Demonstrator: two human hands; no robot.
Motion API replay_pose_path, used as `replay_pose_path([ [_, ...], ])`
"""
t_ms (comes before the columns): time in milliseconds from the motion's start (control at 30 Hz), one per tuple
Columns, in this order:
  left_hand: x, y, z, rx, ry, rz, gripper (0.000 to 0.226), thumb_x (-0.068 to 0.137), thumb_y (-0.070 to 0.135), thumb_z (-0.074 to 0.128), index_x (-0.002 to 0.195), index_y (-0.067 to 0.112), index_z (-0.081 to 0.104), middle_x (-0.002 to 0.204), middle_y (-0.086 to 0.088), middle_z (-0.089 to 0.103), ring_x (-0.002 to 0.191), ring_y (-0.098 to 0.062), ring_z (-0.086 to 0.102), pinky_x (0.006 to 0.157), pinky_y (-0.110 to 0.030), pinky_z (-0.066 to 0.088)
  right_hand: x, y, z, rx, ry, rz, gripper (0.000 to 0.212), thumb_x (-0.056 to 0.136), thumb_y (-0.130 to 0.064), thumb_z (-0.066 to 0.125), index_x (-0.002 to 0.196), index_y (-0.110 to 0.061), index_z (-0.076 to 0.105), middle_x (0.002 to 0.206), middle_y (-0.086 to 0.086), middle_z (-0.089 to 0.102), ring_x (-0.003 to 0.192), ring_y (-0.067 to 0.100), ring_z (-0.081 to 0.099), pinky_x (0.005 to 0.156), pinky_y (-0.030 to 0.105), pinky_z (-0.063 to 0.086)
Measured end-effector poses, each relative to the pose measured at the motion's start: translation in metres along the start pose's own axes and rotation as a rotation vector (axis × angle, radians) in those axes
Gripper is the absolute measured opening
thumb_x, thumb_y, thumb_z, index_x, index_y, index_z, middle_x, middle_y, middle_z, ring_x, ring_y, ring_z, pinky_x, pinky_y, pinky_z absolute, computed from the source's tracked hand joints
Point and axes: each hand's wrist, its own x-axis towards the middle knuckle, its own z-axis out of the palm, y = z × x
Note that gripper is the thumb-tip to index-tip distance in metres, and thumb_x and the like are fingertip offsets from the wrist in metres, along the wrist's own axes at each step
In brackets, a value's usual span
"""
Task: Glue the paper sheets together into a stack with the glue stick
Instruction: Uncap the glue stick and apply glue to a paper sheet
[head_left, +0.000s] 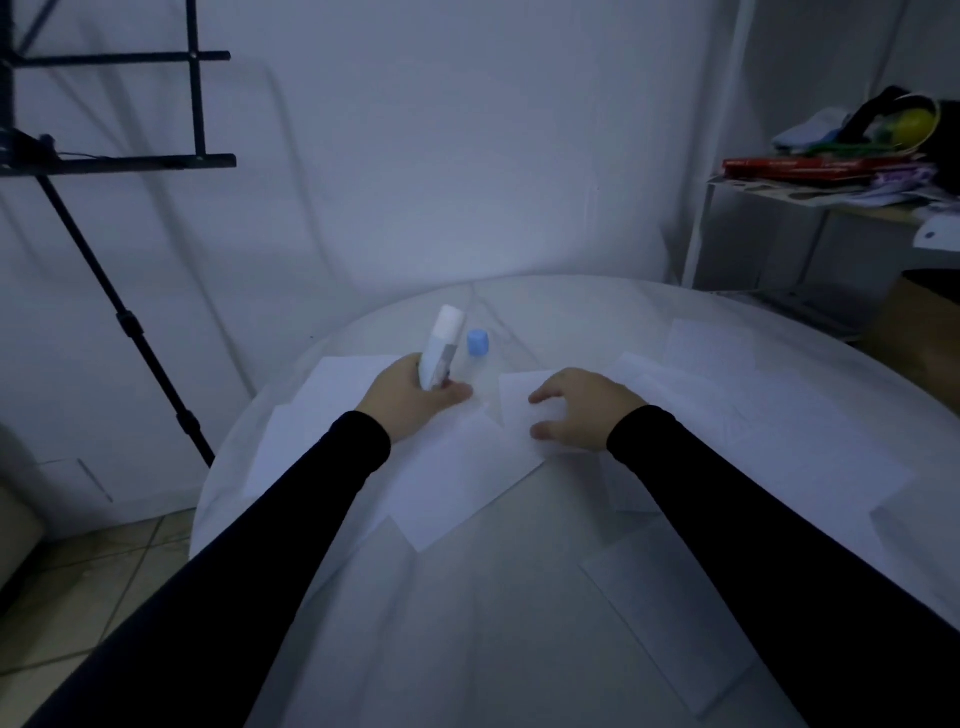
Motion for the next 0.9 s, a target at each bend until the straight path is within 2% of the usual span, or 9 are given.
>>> replay_pose_path([
  [67, -0.004, 0.000, 0.005, 0.088, -0.094, -0.026, 0.048, 0.067, 0.034, 0.085, 0.103, 0.015, 0.060, 0.099, 0.008, 0.066, 0.090, -0.013, 0.061, 0.076, -0.025, 0.045, 0.000, -0.001, 0.002, -0.032, -0.098, 0.035, 0.057, 0.080, -0.050, 0.062, 0.133, -0.034, 0.049, 0.146, -0.008, 0.039, 0.133, 0.016, 0.038, 0.112, 0.039, 0.028],
  [133, -0.005, -0.004, 0.009, 0.180, -0.141, -0.062, 0.061, 0.063, 0.030, 0.087, 0.113, 0.014, 0.056, 0.107, 0.010, 0.065, 0.096, -0.013, 0.059, 0.083, -0.025, 0.042, -0.003, -0.002, 0.003, -0.048, -0.139, 0.062, 0.058, 0.081, -0.052, 0.060, 0.135, -0.035, 0.046, 0.147, -0.009, 0.037, 0.134, 0.016, 0.037, 0.112, 0.039, 0.027],
  [267, 0.002, -0.009, 0.008, 0.224, -0.144, -0.078, 0.065, 0.065, 0.025, 0.087, 0.118, 0.014, 0.052, 0.105, 0.012, 0.061, 0.094, -0.012, 0.054, 0.081, -0.023, 0.036, -0.015, 0.004, -0.007, -0.091, -0.142, 0.086, 0.057, 0.081, -0.054, 0.059, 0.134, -0.036, 0.047, 0.147, -0.009, 0.037, 0.134, 0.016, 0.036, 0.112, 0.039, 0.026],
  [433, 0.019, -0.017, 0.007, 0.215, -0.089, -0.099, 0.070, 0.064, 0.026, 0.087, 0.122, 0.012, 0.052, 0.117, 0.006, 0.065, 0.102, -0.017, 0.058, 0.085, -0.025, 0.038, -0.031, 0.002, -0.018, -0.086, -0.148, 0.093, 0.056, 0.077, -0.050, 0.067, 0.129, -0.034, 0.053, 0.141, -0.005, 0.044, 0.129, 0.016, 0.042, 0.106, 0.032, 0.035],
  [600, 0.029, -0.025, 0.002, 0.204, -0.053, -0.118, 0.068, 0.064, 0.026, 0.087, 0.121, 0.011, 0.053, 0.123, 0.000, 0.062, 0.108, -0.022, 0.057, 0.085, -0.026, 0.037, -0.048, -0.015, -0.020, -0.113, -0.218, 0.010, 0.061, 0.073, -0.047, 0.073, 0.129, -0.034, 0.053, 0.136, -0.007, 0.047, 0.124, 0.014, 0.045, 0.101, 0.029, 0.038],
  [700, 0.025, -0.023, 0.000, 0.159, -0.005, -0.098, 0.064, 0.068, 0.029, 0.085, 0.120, 0.013, 0.051, 0.125, -0.004, 0.060, 0.109, -0.024, 0.055, 0.084, -0.028, 0.037, -0.051, -0.023, -0.019, -0.079, -0.188, -0.049, 0.063, 0.072, -0.051, 0.073, 0.129, -0.034, 0.052, 0.132, -0.009, 0.049, 0.119, 0.012, 0.047, 0.096, 0.027, 0.038],
  [800, 0.011, -0.008, -0.004, 0.041, 0.051, -0.024, 0.048, 0.077, 0.037, 0.077, 0.112, 0.018, 0.048, 0.117, 0.001, 0.061, 0.103, -0.021, 0.057, 0.082, -0.029, 0.041, -0.049, -0.016, -0.021, -0.033, -0.120, -0.048, 0.061, 0.075, -0.053, 0.070, 0.129, -0.035, 0.051, 0.135, -0.009, 0.046, 0.122, 0.013, 0.046, 0.102, 0.031, 0.037],
  [900, -0.008, 0.009, -0.008, -0.012, -0.041, 0.030, 0.048, 0.078, 0.038, 0.076, 0.112, 0.015, 0.052, 0.105, 0.010, 0.067, 0.095, -0.013, 0.061, 0.082, -0.028, 0.045, -0.049, -0.001, -0.018, -0.077, -0.157, -0.016, 0.066, 0.073, -0.055, 0.069, 0.132, -0.036, 0.049, 0.139, -0.007, 0.042, 0.128, 0.016, 0.042, 0.107, 0.037, 0.035],
])
